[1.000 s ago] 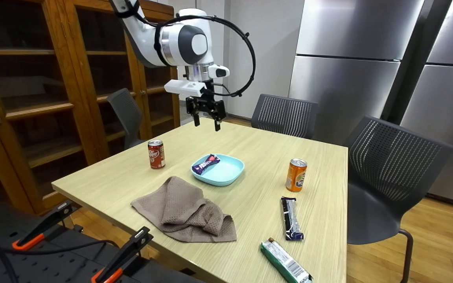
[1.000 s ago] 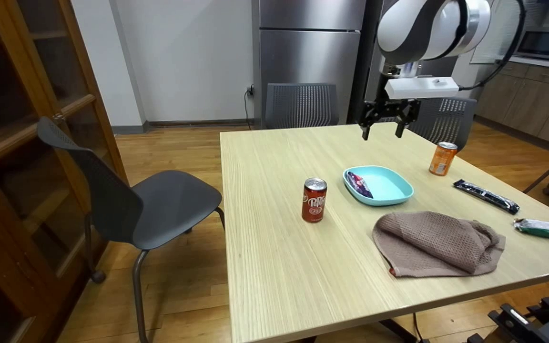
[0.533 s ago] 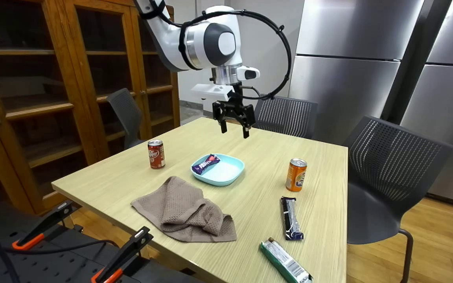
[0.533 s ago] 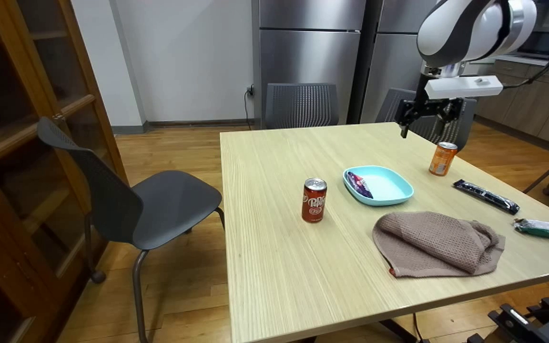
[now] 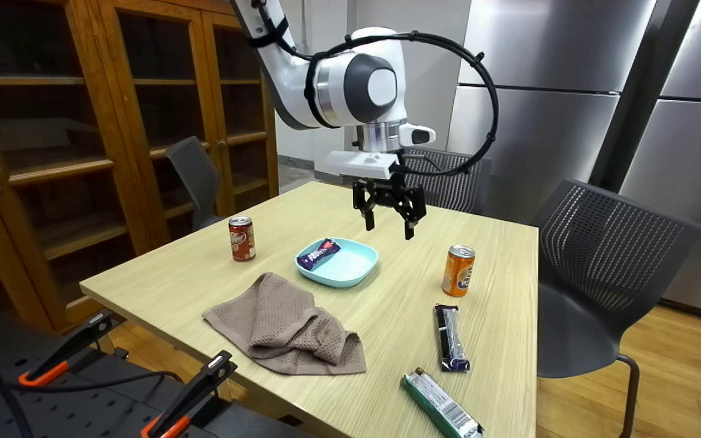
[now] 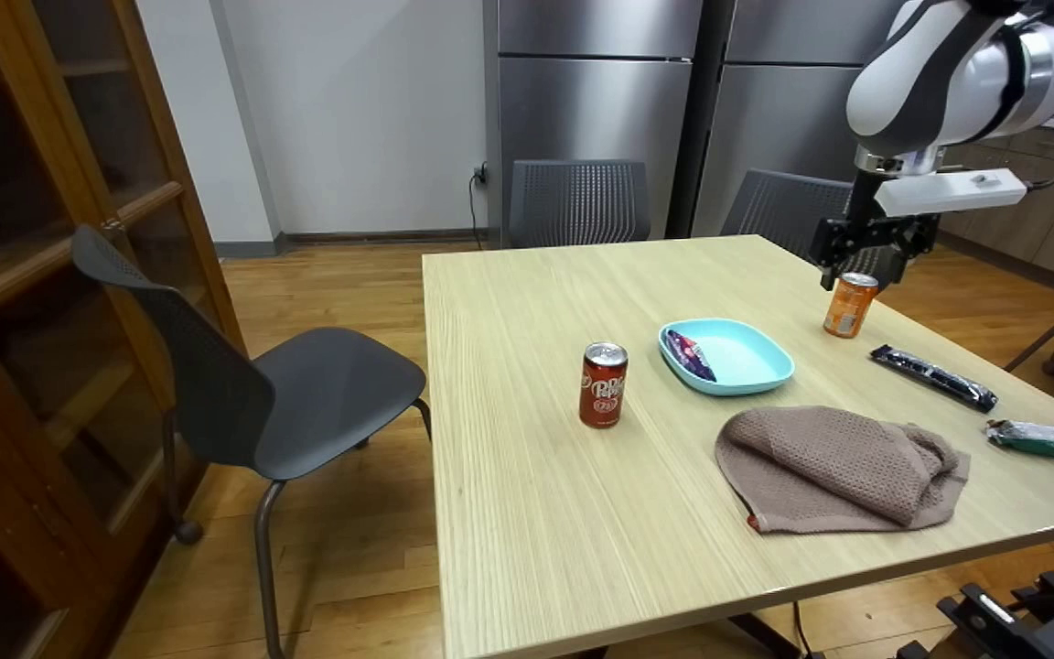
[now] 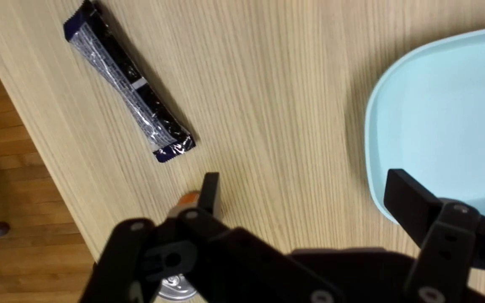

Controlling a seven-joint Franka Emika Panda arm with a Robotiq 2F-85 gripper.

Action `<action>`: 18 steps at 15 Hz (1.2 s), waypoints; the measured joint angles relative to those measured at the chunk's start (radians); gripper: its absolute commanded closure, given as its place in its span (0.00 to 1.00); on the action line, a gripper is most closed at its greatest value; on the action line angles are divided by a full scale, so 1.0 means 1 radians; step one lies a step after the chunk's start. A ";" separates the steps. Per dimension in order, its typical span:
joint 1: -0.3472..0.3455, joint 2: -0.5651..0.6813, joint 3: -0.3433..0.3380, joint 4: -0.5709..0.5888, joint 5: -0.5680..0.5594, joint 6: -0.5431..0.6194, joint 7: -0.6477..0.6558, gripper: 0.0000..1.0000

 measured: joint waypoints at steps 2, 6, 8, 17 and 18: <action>-0.027 0.023 0.000 0.004 -0.018 0.000 -0.065 0.00; -0.079 0.077 0.002 0.028 -0.062 0.000 -0.212 0.00; -0.106 0.104 0.006 0.047 -0.077 0.000 -0.284 0.00; -0.232 0.248 0.055 0.157 -0.080 -0.004 -0.446 0.00; -0.237 0.259 0.057 0.166 -0.080 -0.004 -0.446 0.00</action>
